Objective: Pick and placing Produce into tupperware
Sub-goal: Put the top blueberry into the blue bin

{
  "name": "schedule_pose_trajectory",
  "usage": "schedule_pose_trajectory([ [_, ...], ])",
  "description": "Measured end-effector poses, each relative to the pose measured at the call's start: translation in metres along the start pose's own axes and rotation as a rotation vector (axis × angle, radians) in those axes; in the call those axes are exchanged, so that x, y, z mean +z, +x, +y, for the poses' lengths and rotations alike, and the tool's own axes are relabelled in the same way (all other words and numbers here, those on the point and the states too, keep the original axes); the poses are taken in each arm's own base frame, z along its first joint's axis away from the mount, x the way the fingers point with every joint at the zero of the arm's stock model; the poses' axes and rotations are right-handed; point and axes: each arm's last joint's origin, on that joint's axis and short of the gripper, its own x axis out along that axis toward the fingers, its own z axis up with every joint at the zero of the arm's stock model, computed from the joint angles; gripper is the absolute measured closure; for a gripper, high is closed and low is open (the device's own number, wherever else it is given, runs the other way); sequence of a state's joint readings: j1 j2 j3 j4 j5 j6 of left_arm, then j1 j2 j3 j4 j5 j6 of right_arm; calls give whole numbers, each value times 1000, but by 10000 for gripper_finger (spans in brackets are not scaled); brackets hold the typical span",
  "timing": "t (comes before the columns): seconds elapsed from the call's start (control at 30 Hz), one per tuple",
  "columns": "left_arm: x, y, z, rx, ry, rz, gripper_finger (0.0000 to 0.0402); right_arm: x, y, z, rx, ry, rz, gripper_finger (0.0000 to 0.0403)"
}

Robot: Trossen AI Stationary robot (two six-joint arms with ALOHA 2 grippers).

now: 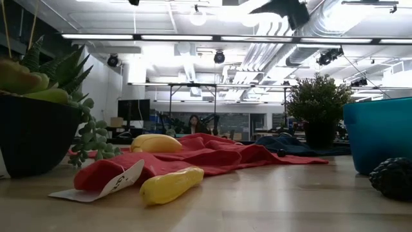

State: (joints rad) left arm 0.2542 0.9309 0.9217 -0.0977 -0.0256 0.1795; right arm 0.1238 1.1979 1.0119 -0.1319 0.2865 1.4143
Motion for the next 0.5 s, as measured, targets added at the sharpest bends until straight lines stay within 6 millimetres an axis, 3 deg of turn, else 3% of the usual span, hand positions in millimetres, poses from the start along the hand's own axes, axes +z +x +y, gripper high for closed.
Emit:
schedule_pose_trajectory([
  [0.17,11,2,-12,-21,8,-12,362,-1,12,17,205,18,-9,142],
  [0.5,34,16,-35,-52,24,-31,361,-3,39,18,328,0,44,142],
])
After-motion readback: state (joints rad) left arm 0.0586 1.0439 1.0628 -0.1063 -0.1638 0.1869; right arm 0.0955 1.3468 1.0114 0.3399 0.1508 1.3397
